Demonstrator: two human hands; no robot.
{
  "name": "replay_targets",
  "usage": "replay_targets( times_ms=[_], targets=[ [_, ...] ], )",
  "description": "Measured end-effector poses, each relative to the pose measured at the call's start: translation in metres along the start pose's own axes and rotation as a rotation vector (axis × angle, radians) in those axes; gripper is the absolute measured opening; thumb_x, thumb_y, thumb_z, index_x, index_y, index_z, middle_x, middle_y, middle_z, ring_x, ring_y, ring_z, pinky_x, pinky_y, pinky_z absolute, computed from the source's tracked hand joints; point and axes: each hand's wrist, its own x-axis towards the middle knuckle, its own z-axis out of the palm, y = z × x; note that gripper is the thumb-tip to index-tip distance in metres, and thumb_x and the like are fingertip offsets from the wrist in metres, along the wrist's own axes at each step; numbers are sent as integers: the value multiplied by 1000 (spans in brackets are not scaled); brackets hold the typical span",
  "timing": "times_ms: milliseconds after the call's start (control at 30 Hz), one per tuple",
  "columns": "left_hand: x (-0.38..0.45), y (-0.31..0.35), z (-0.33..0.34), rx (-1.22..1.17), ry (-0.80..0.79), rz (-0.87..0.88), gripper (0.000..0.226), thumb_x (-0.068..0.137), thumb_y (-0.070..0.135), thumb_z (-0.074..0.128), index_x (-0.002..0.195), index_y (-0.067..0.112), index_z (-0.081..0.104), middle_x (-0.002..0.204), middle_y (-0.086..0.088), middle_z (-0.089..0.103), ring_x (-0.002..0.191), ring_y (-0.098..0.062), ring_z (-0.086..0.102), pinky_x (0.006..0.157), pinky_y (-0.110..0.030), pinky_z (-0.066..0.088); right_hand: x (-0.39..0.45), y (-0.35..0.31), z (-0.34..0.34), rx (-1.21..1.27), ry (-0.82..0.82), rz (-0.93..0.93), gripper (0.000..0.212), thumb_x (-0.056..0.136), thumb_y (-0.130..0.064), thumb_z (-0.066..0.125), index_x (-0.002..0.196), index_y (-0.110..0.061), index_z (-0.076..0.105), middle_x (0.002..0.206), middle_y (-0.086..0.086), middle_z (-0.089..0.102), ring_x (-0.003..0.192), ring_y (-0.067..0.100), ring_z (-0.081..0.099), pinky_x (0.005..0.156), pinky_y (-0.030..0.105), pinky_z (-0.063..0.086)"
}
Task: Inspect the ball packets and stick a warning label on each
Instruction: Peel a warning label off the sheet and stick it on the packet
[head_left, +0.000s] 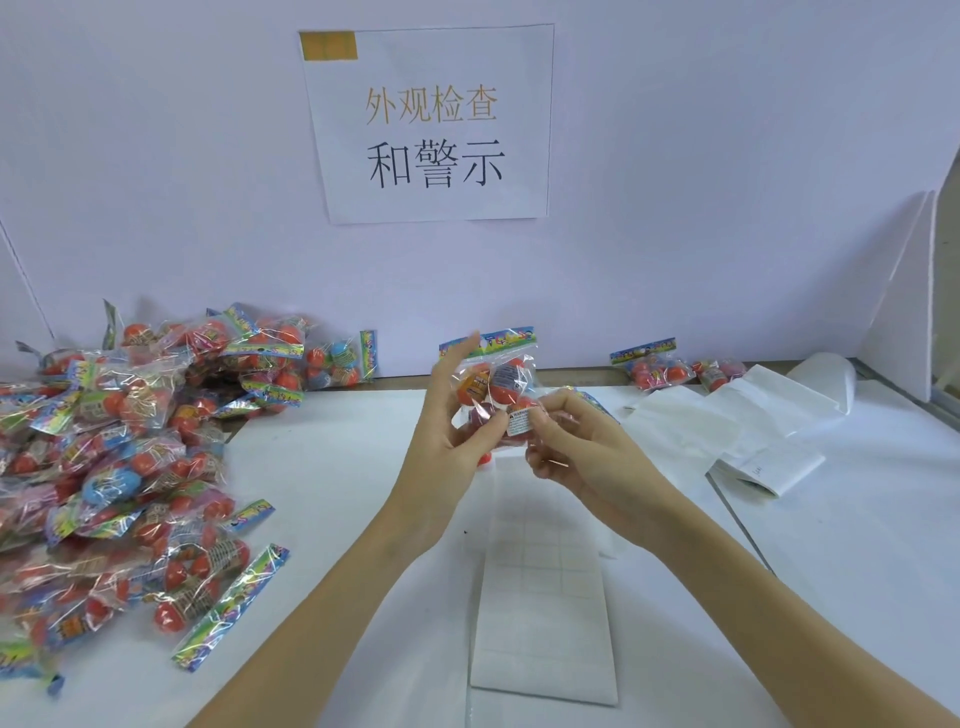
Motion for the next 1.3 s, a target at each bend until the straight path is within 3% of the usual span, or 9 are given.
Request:
replay_targets(
  times_ms=[133, 300, 467, 733, 833, 933, 1000, 1133, 1300],
  targets=[
    [0, -5, -3, -83, 24, -81, 91, 94, 4, 74, 149, 61, 28, 122, 2, 73, 89, -17, 68, 79, -34, 57, 1, 3, 2, -73, 28, 44, 40, 92, -40, 70, 113, -6, 66, 88, 7, 68, 75, 18, 63, 69, 30, 55],
    [2, 1, -4, -87, 68, -199, 22, 100, 30, 67, 119, 20, 64, 96, -11, 76, 73, -24, 66, 66, -33, 56, -1, -3, -1, -328, -33, 19, 40, 96, -40, 71, 101, -1, 63, 79, -1, 67, 66, 10, 55, 61, 23, 46],
    [11, 0, -18, -88, 254, -215, 14, 97, 15, 72, 97, 3, 77, 90, -15, 74, 79, -24, 68, 72, -31, 58, -2, -8, -10, -526, -25, -27, 29, 100, -37, 68, 100, -8, 65, 71, -8, 70, 64, 6, 62, 57, 15, 44],
    [11, -4, -16, -143, 288, -257, 25, 100, 27, 68, 113, 7, 76, 108, -13, 76, 90, -25, 71, 91, -35, 57, -2, -14, -13, -363, -86, 44, 38, 94, -39, 73, 95, -2, 66, 75, 5, 72, 64, 23, 68, 54, 25, 52],
    [13, -1, -18, -183, 309, -289, 35, 104, 41, 59, 117, 10, 71, 110, -8, 74, 92, -25, 74, 79, -33, 61, -1, -33, -33, 133, -46, 53, 28, 94, -40, 67, 99, -12, 70, 94, 4, 67, 66, 13, 58, 56, 18, 49],
    [12, -3, -20, 195, 234, -234, 20, 104, 29, 62, 97, 17, 75, 95, -2, 75, 72, -13, 69, 66, -25, 57, -8, -53, -65, 1106, -406, -115, 32, 103, -45, 57, 122, -23, 70, 127, 2, 65, 82, 14, 65, 66, 21, 46],
    [8, -7, -19, 464, 59, -141, 15, 100, 28, 68, 88, 23, 76, 88, 8, 75, 71, -12, 68, 66, -19, 53, -15, -61, -79, 1292, -550, -149, 44, 106, -50, 50, 142, -27, 60, 136, 5, 62, 84, 15, 65, 64, 21, 41],
    [0, -20, -16, 857, -376, 36, 25, 95, 48, 71, 111, 29, 75, 113, 14, 67, 105, -7, 57, 94, -18, 44, -5, -53, -84, 894, -84, -33, 33, 105, -41, 55, 127, -21, 68, 91, -4, 67, 59, 5, 48, 44, 17, 30],
    [-5, -31, -12, 1111, -489, 105, 62, 94, 65, 61, 142, 28, 55, 130, 12, 49, 125, -7, 37, 112, -20, 22, 7, -19, -64, -536, 210, -8, 12, 102, -20, 67, 99, -21, 78, 85, -7, 76, 72, 10, 68, 56, 12, 45]
  ],
)
